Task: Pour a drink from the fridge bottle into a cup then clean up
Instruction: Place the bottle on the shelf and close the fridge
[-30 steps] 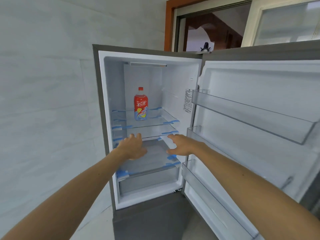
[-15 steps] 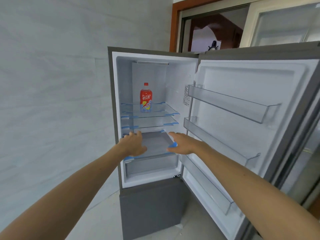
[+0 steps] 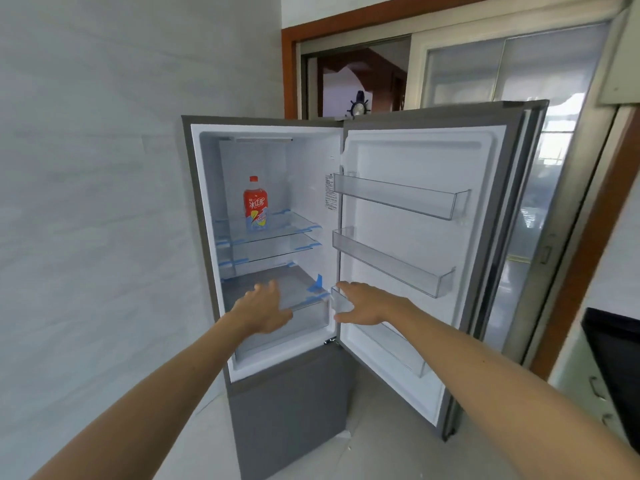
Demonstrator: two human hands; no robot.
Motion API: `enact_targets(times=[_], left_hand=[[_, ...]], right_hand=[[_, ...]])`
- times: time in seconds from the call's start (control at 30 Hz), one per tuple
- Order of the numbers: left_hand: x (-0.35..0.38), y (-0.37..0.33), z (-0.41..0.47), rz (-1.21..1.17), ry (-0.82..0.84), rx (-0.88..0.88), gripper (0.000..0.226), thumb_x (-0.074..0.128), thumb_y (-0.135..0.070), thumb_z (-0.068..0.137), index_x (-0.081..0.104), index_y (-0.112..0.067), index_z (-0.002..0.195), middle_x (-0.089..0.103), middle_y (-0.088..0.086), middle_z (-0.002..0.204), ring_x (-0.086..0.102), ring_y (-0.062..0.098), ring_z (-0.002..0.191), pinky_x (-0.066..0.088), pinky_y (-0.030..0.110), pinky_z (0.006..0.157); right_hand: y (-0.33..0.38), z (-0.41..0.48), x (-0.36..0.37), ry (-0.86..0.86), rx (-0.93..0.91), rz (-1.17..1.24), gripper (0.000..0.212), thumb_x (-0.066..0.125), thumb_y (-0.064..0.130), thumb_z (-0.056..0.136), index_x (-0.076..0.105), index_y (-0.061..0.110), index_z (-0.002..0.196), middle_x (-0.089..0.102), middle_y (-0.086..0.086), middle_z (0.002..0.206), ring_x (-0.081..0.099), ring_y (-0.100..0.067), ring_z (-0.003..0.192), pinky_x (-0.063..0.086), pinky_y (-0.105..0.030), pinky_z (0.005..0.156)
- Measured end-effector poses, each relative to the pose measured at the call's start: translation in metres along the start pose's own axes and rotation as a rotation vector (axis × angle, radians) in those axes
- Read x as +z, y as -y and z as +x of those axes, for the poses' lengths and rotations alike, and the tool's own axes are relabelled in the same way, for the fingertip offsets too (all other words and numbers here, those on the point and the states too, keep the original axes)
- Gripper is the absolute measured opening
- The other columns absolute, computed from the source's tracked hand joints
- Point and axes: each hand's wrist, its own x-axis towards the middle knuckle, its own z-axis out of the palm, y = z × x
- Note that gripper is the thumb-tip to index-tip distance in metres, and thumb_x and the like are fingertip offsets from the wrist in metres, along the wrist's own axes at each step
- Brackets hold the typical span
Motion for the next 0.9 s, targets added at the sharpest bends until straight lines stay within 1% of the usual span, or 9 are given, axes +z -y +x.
enact_targets(times=[0.1, 0.17, 0.37, 0.47, 0.53, 0.63, 0.67, 0.8, 0.9], left_hand=[[0.005, -0.008, -0.01, -0.001, -0.003, 0.054, 0.07, 0.052, -0.045, 0.096, 0.027, -0.005, 0.147, 0.042, 0.023, 0.145, 0.051, 0.038, 0.126, 0.046, 0.048, 0.104], [0.01, -0.018, -0.013, -0.007, 0.001, 0.098, 0.07, 0.053, -0.046, 0.094, 0.028, -0.007, 0.146, 0.045, 0.021, 0.143, 0.052, 0.036, 0.123, 0.047, 0.047, 0.102], [0.024, -0.07, -0.013, 0.021, 0.032, 0.253, 0.073, 0.048, -0.048, 0.097, 0.023, -0.007, 0.152, 0.04, 0.024, 0.149, 0.047, 0.041, 0.13, 0.041, 0.045, 0.106], [0.032, -0.103, -0.007, 0.029, 0.049, 0.324, 0.075, 0.045, -0.05, 0.097, 0.021, -0.006, 0.152, 0.036, 0.025, 0.152, 0.045, 0.042, 0.133, 0.042, 0.048, 0.108], [0.034, -0.127, -0.006, 0.051, 0.057, 0.363, 0.075, 0.044, -0.05, 0.098, 0.017, -0.006, 0.153, 0.033, 0.024, 0.153, 0.044, 0.042, 0.135, 0.041, 0.048, 0.108], [0.036, -0.16, -0.003, 0.084, 0.048, 0.426, 0.075, 0.043, -0.051, 0.099, 0.015, -0.008, 0.154, 0.033, 0.021, 0.154, 0.043, 0.04, 0.136, 0.04, 0.048, 0.108], [0.037, -0.171, 0.0, 0.087, 0.043, 0.446, 0.075, 0.044, -0.051, 0.099, 0.016, -0.008, 0.154, 0.034, 0.021, 0.154, 0.045, 0.04, 0.134, 0.041, 0.048, 0.107], [0.041, -0.211, 0.014, 0.097, 0.033, 0.5, 0.075, 0.045, -0.05, 0.098, 0.018, -0.007, 0.152, 0.038, 0.02, 0.15, 0.048, 0.038, 0.13, 0.044, 0.047, 0.102], [0.038, -0.24, 0.023, 0.094, 0.006, 0.535, 0.073, 0.046, -0.049, 0.098, 0.02, -0.007, 0.151, 0.038, 0.021, 0.15, 0.047, 0.039, 0.131, 0.044, 0.047, 0.101]], right_hand=[[0.001, -0.027, 0.005, 0.0, 0.046, -0.022, 0.078, 0.057, 0.047, 0.095, 0.018, 0.018, 0.155, 0.035, -0.01, 0.155, 0.044, -0.031, 0.135, 0.041, -0.044, 0.107], [-0.003, -0.047, 0.008, -0.002, 0.088, -0.025, 0.079, 0.056, 0.048, 0.096, 0.015, 0.018, 0.156, 0.032, -0.01, 0.157, 0.04, -0.031, 0.138, 0.038, -0.044, 0.111], [-0.045, -0.107, 0.004, 0.008, 0.247, 0.009, 0.085, 0.056, 0.05, 0.095, 0.008, 0.018, 0.158, 0.026, -0.008, 0.16, 0.035, -0.026, 0.142, 0.033, -0.04, 0.114], [-0.073, -0.138, -0.002, -0.017, 0.328, 0.03, 0.087, 0.056, 0.051, 0.095, 0.007, 0.018, 0.158, 0.025, -0.008, 0.161, 0.033, -0.025, 0.143, 0.031, -0.039, 0.116], [-0.089, -0.157, -0.006, -0.033, 0.375, 0.046, 0.086, 0.057, 0.05, 0.095, 0.009, 0.017, 0.157, 0.026, -0.008, 0.161, 0.033, -0.025, 0.143, 0.03, -0.039, 0.117], [-0.111, -0.182, -0.012, -0.063, 0.411, 0.093, 0.082, 0.058, 0.043, 0.097, 0.011, 0.015, 0.157, 0.028, -0.009, 0.159, 0.037, -0.026, 0.141, 0.031, -0.034, 0.115], [-0.12, -0.188, -0.012, -0.07, 0.43, 0.099, 0.083, 0.058, 0.043, 0.097, 0.009, 0.015, 0.157, 0.025, -0.01, 0.161, 0.034, -0.026, 0.143, 0.029, -0.034, 0.116], [-0.157, -0.204, -0.016, -0.095, 0.502, 0.097, 0.084, 0.057, 0.045, 0.096, 0.006, 0.02, 0.158, 0.014, -0.008, 0.165, 0.021, -0.027, 0.149, 0.024, -0.043, 0.121], [-0.182, -0.209, -0.023, -0.102, 0.516, 0.079, 0.084, 0.056, 0.046, 0.096, 0.005, 0.022, 0.158, 0.015, -0.009, 0.164, 0.023, -0.028, 0.149, 0.028, -0.043, 0.119]])
